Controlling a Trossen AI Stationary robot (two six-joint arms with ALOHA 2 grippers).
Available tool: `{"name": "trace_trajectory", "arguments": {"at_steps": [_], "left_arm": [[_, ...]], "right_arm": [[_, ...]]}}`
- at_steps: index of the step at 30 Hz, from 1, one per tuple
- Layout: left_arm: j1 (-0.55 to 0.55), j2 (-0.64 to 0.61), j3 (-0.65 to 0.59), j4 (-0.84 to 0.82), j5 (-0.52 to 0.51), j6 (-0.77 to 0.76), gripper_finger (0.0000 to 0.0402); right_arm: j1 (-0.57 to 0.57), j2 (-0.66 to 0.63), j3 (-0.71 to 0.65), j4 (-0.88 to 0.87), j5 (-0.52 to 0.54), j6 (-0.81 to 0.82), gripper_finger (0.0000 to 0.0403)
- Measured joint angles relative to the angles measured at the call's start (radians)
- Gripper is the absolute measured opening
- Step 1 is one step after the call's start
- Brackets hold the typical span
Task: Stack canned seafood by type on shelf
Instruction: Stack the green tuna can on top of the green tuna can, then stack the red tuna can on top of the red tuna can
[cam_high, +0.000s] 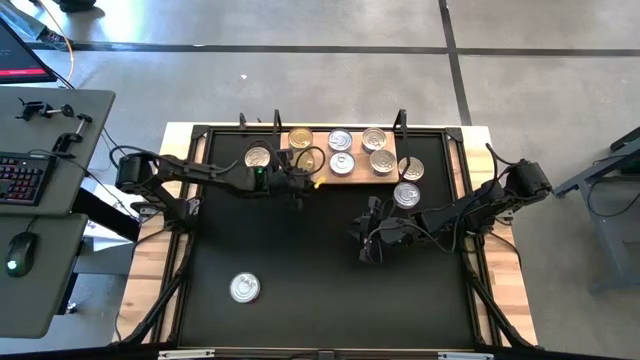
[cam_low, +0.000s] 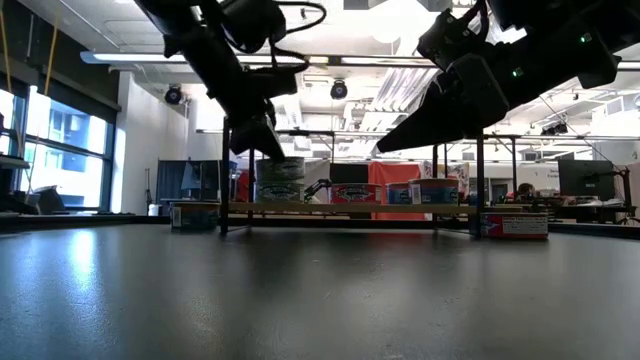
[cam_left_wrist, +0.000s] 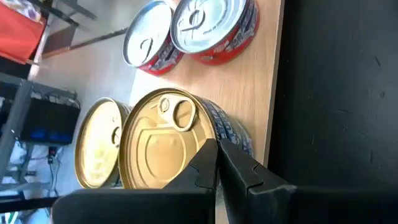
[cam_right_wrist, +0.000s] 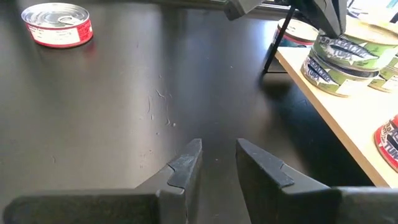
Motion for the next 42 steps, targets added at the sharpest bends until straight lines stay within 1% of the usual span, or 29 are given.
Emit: {"name": "trace_trajectory", "arguments": {"at_steps": [9,12,18,20,23,27,29,32,34,36,38,40,42], "left_arm": [[0.011,0.000,0.000,-0.010,0.000,-0.011,0.0006],[0.010,0.000,0.000,-0.009,0.000,-0.011,0.0027],[0.008,0.000,0.002,0.003,-0.011,-0.011,0.0085],[-0.001,0.000,0.021,-0.002,-0.027,-0.011,0.0098],[-0.032,0.000,0.083,-0.032,-0.033,-0.011,0.0109],[-0.103,0.000,0.173,-0.068,-0.033,-0.011,0.0111],[-0.150,-0.002,0.202,-0.069,-0.033,-0.012,0.0109],[-0.221,-0.002,0.214,-0.075,-0.041,-0.021,0.0106],[-0.265,-0.002,0.212,-0.101,-0.071,-0.067,0.0106],[-0.299,-0.002,0.195,-0.120,-0.097,-0.153,0.0106],[-0.327,-0.002,0.162,-0.130,-0.101,-0.231,0.0106],[-0.351,-0.001,0.124,-0.133,-0.107,-0.299,0.0106],[-0.370,-0.001,0.085,-0.133,-0.133,-0.373,0.0106]], "right_arm": [[0.000,0.000,0.000,0.000,0.000,0.000,0.0089],[0.000,0.000,0.000,0.000,0.000,0.000,0.0089],[0.000,0.000,0.000,0.000,-0.001,0.000,0.0089],[0.000,0.000,0.000,0.000,-0.001,0.000,0.0089],[0.000,0.000,0.000,0.000,-0.001,0.000,0.0089],[0.000,0.000,0.000,-0.004,0.000,0.000,0.0089],[0.009,-0.007,0.000,-0.039,0.005,0.000,0.0089],[0.039,-0.059,0.001,-0.174,0.014,0.047,0.0089],[0.064,-0.120,0.002,-0.338,0.052,0.137,0.0089],[0.087,-0.187,0.002,-0.550,0.093,0.266,0.0089],[0.102,-0.256,0.002,-0.760,0.120,0.413,0.0089],[0.106,-0.310,0.002,-0.952,0.148,0.576,0.0089],[0.099,-0.346,0.002,-1.117,0.190,0.731,0.0089]]}}
